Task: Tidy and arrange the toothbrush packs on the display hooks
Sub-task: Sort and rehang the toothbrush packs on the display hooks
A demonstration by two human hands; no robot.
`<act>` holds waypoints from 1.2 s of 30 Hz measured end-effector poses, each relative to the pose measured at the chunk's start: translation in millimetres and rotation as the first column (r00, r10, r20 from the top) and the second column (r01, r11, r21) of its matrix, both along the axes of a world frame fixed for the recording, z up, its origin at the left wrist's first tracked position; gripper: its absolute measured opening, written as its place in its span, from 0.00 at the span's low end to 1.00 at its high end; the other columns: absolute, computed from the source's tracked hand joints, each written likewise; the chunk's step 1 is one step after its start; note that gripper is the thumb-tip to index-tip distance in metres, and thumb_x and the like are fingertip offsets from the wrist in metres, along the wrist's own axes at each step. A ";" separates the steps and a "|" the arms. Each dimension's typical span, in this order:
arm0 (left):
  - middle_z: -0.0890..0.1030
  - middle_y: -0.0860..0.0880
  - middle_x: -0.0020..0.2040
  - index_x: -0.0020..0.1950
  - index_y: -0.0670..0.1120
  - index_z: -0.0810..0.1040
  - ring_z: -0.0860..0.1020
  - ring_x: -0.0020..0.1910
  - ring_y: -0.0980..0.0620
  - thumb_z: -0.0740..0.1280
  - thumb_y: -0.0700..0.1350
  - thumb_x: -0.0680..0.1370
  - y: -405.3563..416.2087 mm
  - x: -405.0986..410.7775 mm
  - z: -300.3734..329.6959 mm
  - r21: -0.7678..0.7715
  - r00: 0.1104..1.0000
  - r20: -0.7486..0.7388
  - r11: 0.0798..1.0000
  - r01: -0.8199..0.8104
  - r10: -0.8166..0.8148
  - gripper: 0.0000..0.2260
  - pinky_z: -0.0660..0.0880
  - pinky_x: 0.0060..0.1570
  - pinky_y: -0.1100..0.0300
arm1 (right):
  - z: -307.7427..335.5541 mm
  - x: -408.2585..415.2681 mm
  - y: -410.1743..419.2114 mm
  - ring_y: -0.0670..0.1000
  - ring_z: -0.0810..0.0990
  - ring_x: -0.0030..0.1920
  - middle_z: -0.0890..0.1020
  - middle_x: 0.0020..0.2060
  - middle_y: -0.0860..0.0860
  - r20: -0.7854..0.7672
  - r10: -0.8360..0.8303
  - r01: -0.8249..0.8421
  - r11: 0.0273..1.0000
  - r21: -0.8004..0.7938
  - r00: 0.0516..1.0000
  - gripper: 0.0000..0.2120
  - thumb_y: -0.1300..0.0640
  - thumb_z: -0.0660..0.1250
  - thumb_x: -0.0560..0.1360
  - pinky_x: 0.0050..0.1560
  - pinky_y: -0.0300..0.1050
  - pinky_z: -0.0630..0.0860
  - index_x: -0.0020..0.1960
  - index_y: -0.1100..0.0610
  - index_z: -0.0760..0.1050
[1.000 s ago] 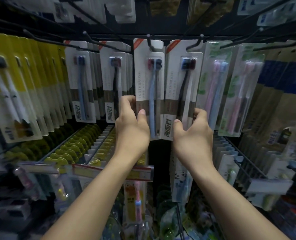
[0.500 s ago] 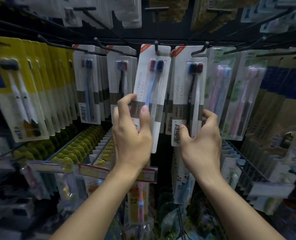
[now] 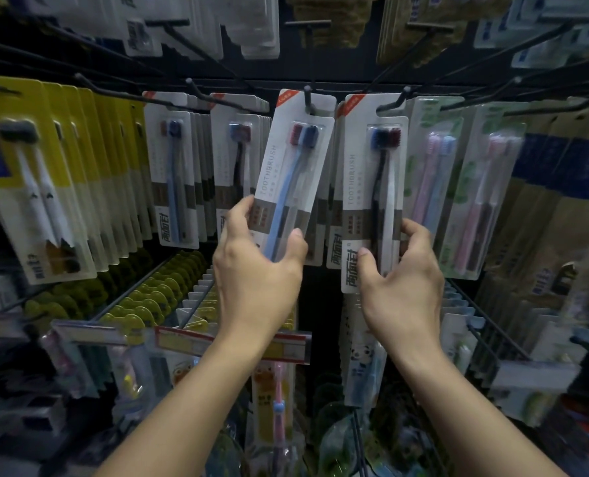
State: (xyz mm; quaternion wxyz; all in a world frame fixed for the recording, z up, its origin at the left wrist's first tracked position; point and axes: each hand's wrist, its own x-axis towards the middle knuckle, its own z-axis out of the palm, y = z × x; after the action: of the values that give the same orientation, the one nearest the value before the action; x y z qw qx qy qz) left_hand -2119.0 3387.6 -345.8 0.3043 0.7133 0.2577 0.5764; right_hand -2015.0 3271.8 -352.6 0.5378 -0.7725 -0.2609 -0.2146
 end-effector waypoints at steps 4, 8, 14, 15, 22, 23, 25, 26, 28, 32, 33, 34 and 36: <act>0.77 0.55 0.61 0.75 0.58 0.69 0.77 0.60 0.54 0.75 0.55 0.77 5.0 -3.6 0.1 -0.024 0.999 0.038 1.000 0.007 -0.006 0.28 0.77 0.64 0.50 | -1.5 -1.0 -1.6 0.54 0.75 0.70 0.74 0.73 0.53 0.026 0.000 0.000 1.000 -0.010 1.000 0.32 0.49 0.71 0.80 0.68 0.45 0.68 0.79 0.54 0.62; 0.78 0.52 0.60 0.72 0.58 0.68 0.78 0.59 0.50 0.76 0.53 0.76 5.9 -5.9 -2.7 0.005 0.997 0.076 1.000 0.009 -0.010 0.27 0.79 0.61 0.44 | -3.4 -0.9 -1.8 0.53 0.74 0.71 0.74 0.73 0.53 0.046 -0.006 0.006 1.000 0.002 0.999 0.32 0.49 0.71 0.80 0.66 0.41 0.65 0.79 0.54 0.63; 0.78 0.51 0.64 0.73 0.54 0.70 0.77 0.64 0.52 0.77 0.51 0.76 4.8 -9.3 -2.7 0.023 0.993 0.116 1.000 -0.014 0.011 0.28 0.78 0.65 0.46 | -6.3 -3.8 -2.2 0.53 0.74 0.70 0.75 0.71 0.53 0.069 0.020 -0.023 0.999 0.045 0.997 0.30 0.50 0.71 0.80 0.69 0.48 0.72 0.77 0.54 0.64; 0.78 0.51 0.65 0.73 0.54 0.70 0.76 0.65 0.52 0.77 0.50 0.76 4.7 -10.1 -3.2 0.027 0.993 0.118 1.000 -0.014 0.011 0.28 0.77 0.66 0.45 | -6.9 -4.4 -2.5 0.53 0.74 0.70 0.75 0.71 0.53 0.073 0.023 -0.026 0.999 0.044 0.997 0.30 0.50 0.71 0.80 0.69 0.48 0.71 0.77 0.54 0.64; 0.76 0.52 0.65 0.74 0.52 0.71 0.74 0.66 0.56 0.77 0.49 0.76 6.1 -16.7 -5.4 0.057 0.987 0.156 0.998 -0.039 0.030 0.28 0.75 0.67 0.48 | -8.8 -4.7 -8.1 0.54 0.73 0.71 0.75 0.71 0.55 0.090 0.027 -0.032 0.998 0.055 0.996 0.30 0.51 0.71 0.80 0.68 0.45 0.69 0.77 0.56 0.65; 0.76 0.52 0.65 0.74 0.52 0.71 0.74 0.66 0.56 0.77 0.49 0.76 6.4 -17.7 -5.7 0.063 0.987 0.161 0.997 -0.036 0.026 0.28 0.75 0.67 0.49 | -8.9 -5.1 -8.6 0.55 0.74 0.70 0.76 0.70 0.55 0.094 0.022 -0.028 0.997 0.066 0.995 0.30 0.51 0.72 0.79 0.68 0.48 0.72 0.76 0.56 0.65; 0.76 0.52 0.65 0.74 0.51 0.71 0.74 0.65 0.58 0.77 0.49 0.76 6.7 -19.2 -6.3 0.071 0.985 0.169 0.997 -0.030 0.018 0.28 0.75 0.67 0.50 | -8.9 -5.8 -9.4 0.56 0.77 0.67 0.77 0.67 0.55 0.104 0.008 -0.018 0.996 0.087 0.995 0.29 0.51 0.72 0.78 0.67 0.56 0.76 0.75 0.56 0.66; 0.76 0.52 0.66 0.74 0.51 0.71 0.73 0.66 0.59 0.77 0.48 0.76 6.8 -20.0 -6.3 0.074 0.985 0.172 0.997 -0.030 0.017 0.29 0.75 0.67 0.52 | -8.8 -6.1 -9.9 0.57 0.78 0.65 0.78 0.66 0.55 0.109 0.003 -0.013 0.995 0.097 0.994 0.28 0.52 0.72 0.78 0.65 0.58 0.77 0.75 0.56 0.67; 0.76 0.52 0.66 0.74 0.50 0.71 0.73 0.66 0.60 0.77 0.48 0.76 7.6 -21.9 -6.7 0.088 0.984 0.178 0.996 -0.031 0.015 0.29 0.74 0.68 0.56 | -8.4 -6.9 -11.3 0.56 0.79 0.62 0.79 0.63 0.54 0.119 -0.001 -0.013 0.993 0.114 0.993 0.28 0.52 0.73 0.78 0.62 0.59 0.78 0.73 0.55 0.67; 0.76 0.51 0.64 0.74 0.47 0.71 0.73 0.65 0.60 0.77 0.46 0.75 7.6 -26.8 -6.7 0.159 0.980 0.200 0.987 -0.037 0.005 0.30 0.74 0.64 0.64 | -8.3 -8.1 -15.1 0.55 0.81 0.56 0.81 0.58 0.53 0.150 -0.013 -0.009 0.989 0.144 0.989 0.26 0.53 0.74 0.77 0.57 0.56 0.81 0.71 0.56 0.69; 0.76 0.50 0.64 0.74 0.46 0.71 0.74 0.64 0.60 0.77 0.45 0.75 7.0 -28.0 -6.6 0.181 0.979 0.203 0.982 -0.043 0.006 0.30 0.74 0.63 0.65 | -8.3 -8.4 -16.0 0.55 0.82 0.55 0.81 0.57 0.53 0.154 -0.013 -0.010 0.989 0.149 0.988 0.26 0.53 0.74 0.77 0.56 0.55 0.81 0.71 0.56 0.69; 0.77 0.49 0.64 0.74 0.45 0.71 0.74 0.63 0.60 0.77 0.45 0.74 6.2 -28.5 -6.4 0.203 0.979 0.203 0.978 -0.049 0.007 0.30 0.74 0.61 0.67 | -8.3 -8.5 -16.6 0.55 0.82 0.54 0.81 0.57 0.53 0.157 -0.011 -0.013 0.988 0.153 0.988 0.26 0.54 0.74 0.77 0.55 0.54 0.81 0.71 0.56 0.70; 0.77 0.47 0.63 0.74 0.44 0.71 0.73 0.62 0.64 0.78 0.44 0.74 4.6 -29.8 -6.7 0.243 0.982 0.190 0.968 -0.061 0.014 0.31 0.73 0.59 0.70 | -8.1 -9.2 -18.0 0.54 0.82 0.51 0.81 0.55 0.53 0.165 -0.010 -0.017 0.986 0.165 0.986 0.25 0.54 0.74 0.76 0.52 0.50 0.80 0.70 0.56 0.70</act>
State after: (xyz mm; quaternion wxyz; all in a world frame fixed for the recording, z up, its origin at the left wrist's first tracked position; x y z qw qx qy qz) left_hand -2148.9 3392.2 -352.5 0.2247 0.6833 0.1676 0.6742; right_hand -2024.1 3253.8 -360.7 0.5772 -0.7040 -0.2871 -0.2979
